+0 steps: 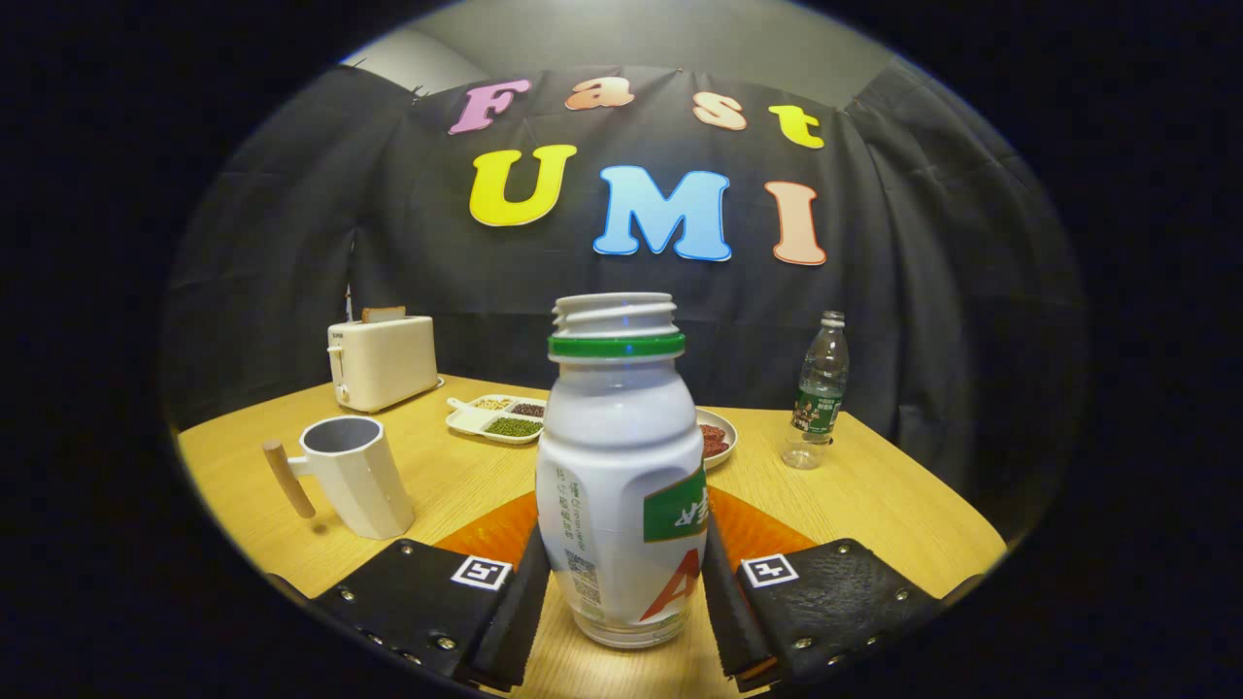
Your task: Take the bottle from table, then pour the juice into the cup, finally place the bottle on the coaster
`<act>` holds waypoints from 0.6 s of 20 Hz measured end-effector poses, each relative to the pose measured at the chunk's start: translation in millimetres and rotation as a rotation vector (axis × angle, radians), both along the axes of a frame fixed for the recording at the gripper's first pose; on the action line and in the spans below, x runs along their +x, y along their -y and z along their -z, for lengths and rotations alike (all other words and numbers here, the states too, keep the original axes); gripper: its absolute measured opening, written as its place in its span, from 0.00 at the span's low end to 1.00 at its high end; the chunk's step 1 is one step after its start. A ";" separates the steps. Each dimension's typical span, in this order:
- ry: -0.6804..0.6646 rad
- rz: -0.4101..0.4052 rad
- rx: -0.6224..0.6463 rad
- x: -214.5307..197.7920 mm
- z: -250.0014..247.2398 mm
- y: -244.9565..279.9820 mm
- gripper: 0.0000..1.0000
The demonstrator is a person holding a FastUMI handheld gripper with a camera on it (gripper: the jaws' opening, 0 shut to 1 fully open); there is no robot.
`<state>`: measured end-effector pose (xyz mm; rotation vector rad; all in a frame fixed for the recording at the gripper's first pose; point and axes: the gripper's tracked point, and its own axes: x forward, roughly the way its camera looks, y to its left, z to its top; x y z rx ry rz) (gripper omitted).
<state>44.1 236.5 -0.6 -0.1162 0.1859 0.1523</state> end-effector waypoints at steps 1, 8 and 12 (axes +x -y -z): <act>0.001 -0.007 -0.019 1.1 -2.0 -3.1 0.71; 0.033 -0.092 -0.180 9.1 -16.4 -28.6 0.72; 0.028 -0.105 -0.289 13.2 -15.5 -40.3 0.72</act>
